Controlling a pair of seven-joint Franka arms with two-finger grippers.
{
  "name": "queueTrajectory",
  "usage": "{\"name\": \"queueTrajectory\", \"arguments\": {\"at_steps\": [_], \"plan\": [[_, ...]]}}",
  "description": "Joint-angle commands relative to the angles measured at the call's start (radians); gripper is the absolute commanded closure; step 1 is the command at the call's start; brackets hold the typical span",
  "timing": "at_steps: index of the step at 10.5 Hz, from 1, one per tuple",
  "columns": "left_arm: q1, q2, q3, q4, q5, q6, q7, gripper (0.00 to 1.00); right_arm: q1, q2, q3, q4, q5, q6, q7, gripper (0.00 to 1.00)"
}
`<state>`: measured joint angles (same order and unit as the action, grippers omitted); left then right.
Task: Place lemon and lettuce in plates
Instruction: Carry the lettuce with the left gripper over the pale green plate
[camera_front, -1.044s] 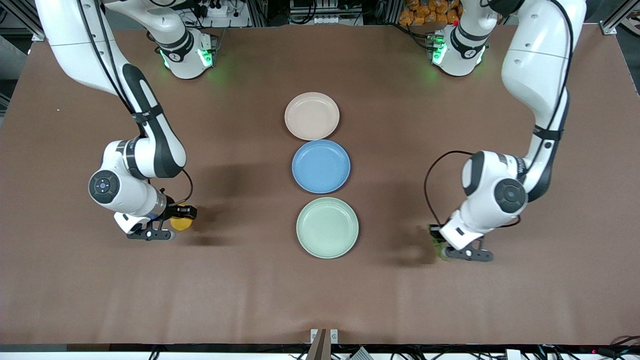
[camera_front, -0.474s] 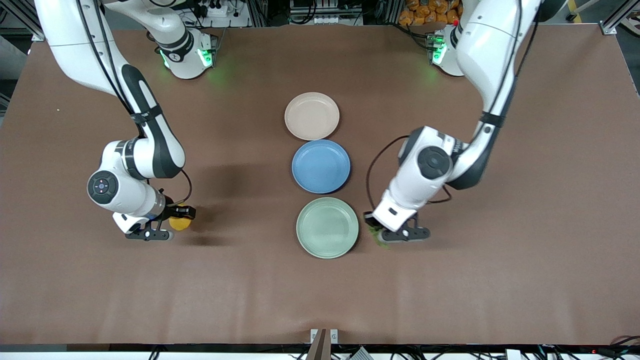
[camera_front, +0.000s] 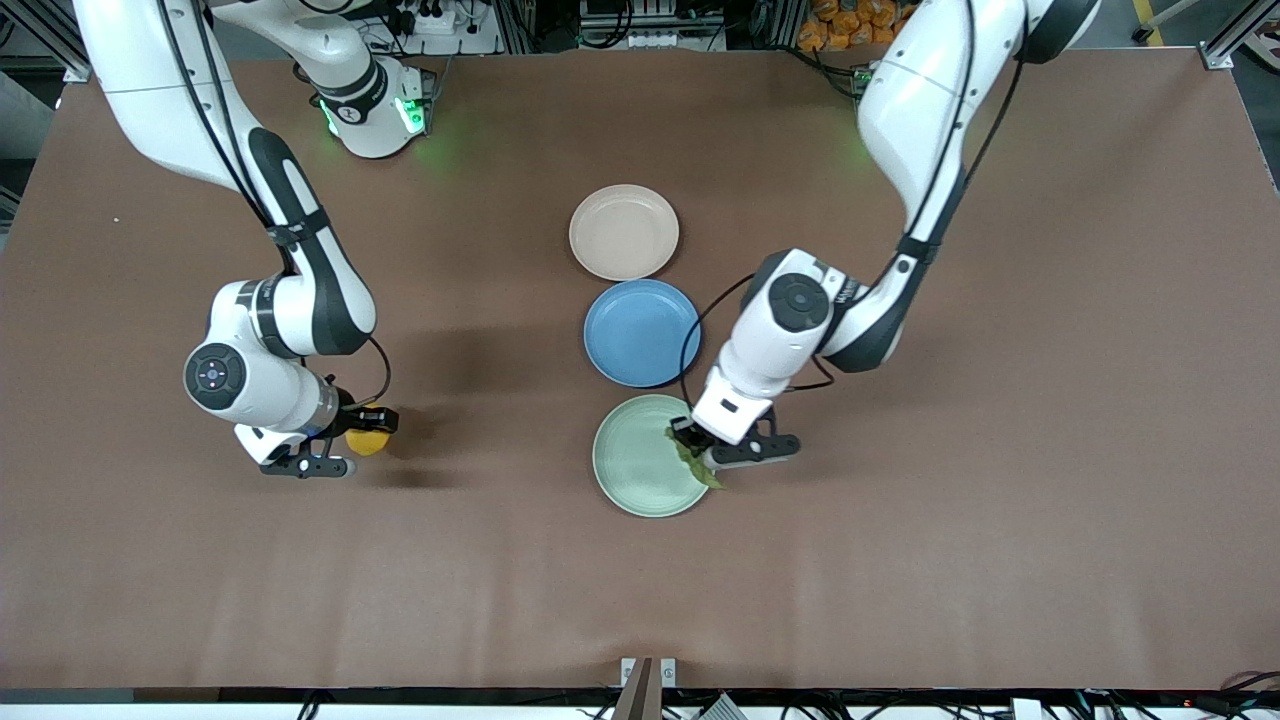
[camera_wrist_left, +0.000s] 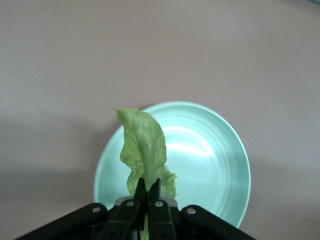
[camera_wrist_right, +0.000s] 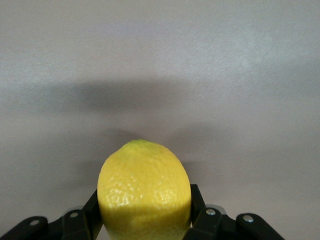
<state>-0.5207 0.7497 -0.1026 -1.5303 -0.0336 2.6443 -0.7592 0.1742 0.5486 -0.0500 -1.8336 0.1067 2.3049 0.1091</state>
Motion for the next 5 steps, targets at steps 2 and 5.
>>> {"name": "queueTrajectory", "arguments": {"at_steps": [2,5], "plan": [[-0.059,0.031,0.018,0.022,-0.015,0.023,-0.037,0.89,0.031,-0.058,0.064,-0.007,0.034,-0.071,0.136,1.00],[-0.058,0.022,0.029,0.013,0.009,0.013,-0.051,0.00,0.119,-0.084,0.107,0.019,0.036,-0.165,0.357,1.00]]}}
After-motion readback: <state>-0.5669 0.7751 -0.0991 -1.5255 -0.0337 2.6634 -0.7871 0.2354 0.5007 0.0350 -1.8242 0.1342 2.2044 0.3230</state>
